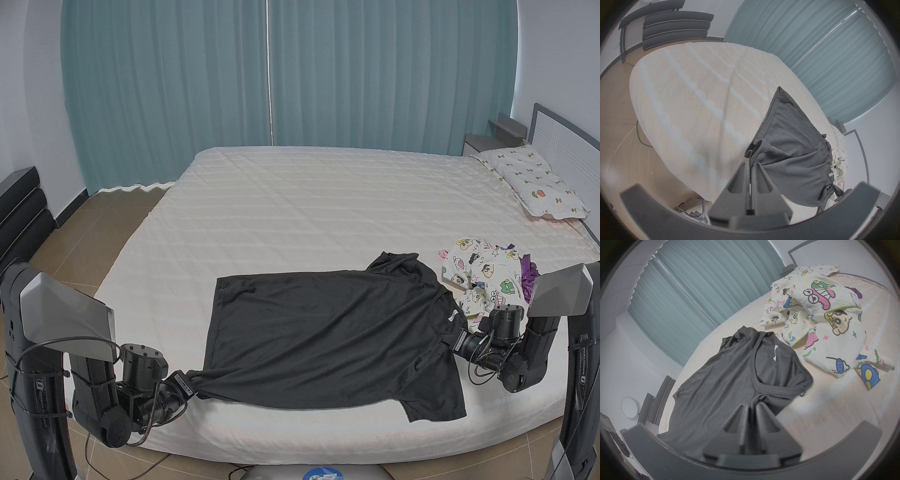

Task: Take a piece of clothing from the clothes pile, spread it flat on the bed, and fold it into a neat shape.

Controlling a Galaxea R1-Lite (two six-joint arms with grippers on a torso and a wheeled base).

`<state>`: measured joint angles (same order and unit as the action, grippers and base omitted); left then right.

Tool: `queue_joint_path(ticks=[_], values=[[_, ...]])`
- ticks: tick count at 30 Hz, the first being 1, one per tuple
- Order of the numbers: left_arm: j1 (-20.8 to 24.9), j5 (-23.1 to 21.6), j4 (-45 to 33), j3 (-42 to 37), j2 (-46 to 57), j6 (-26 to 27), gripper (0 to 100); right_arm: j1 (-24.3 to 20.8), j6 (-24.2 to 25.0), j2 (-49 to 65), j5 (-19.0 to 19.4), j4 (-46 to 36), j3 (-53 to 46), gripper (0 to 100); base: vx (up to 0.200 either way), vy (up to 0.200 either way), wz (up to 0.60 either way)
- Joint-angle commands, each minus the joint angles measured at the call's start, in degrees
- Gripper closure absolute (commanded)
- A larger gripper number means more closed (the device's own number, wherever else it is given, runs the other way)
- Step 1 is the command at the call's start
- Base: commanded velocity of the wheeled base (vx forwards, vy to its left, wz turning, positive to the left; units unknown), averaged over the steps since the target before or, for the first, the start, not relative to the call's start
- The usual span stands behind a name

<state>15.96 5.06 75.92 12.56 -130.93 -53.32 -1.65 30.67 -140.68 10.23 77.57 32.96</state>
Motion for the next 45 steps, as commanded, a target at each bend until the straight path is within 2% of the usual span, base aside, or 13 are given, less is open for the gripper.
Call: queue_joint_path(ticks=[1,6,8,13,19,25,28,37,40,45], values=[[0.0,0.0,0.0,0.0,-0.3,0.0,100,0.9,-0.1,-0.2,-0.1,0.8,-0.6,0,0.000,0.000,0.00],[0.0,0.0,0.0,0.0,-0.5,0.0,100,4.6,-0.5,4.3,0.8,0.0,-5.3,0,0.000,0.000,0.00],[0.0,0.0,0.0,0.0,-0.6,0.0,100,5.9,-0.5,6.2,2.3,0.2,-9.3,0,0.000,0.000,0.00],[0.0,0.0,0.0,0.0,-0.5,0.0,100,5.6,-1.7,9.8,6.4,0.7,-20.1,0,0.000,0.000,0.00],[0.0,0.0,0.0,0.0,-0.5,0.0,100,4.8,-6.8,7.7,6.9,1.9,-27.5,0,0.000,0.000,0.00],[0.0,0.0,-0.1,0.2,0.0,0.0,100,4.8,-6.8,5.4,6.8,9.1,-32.3,0,0.000,0.000,0.00],[0.5,0.0,0.0,0.1,-0.2,0.0,100,4.5,-6.6,3.3,6.4,12.2,-33.0,0,-0.200,0.000,0.00],[0.6,0.0,0.0,-0.4,-0.3,0.2,100,3.1,-6.3,2.2,6.3,12.3,-33.0,0,-0.200,0.000,0.00],[0.6,0.0,0.1,-0.4,-0.5,0.2,100,3.0,-5.9,2.3,6.4,12.4,-32.7,0,0.000,0.000,0.00],[0.6,0.0,0.1,-0.4,-0.3,0.2,100,2.8,-2.4,2.2,6.3,12.3,-29.9,0,0.000,0.000,0.00]])
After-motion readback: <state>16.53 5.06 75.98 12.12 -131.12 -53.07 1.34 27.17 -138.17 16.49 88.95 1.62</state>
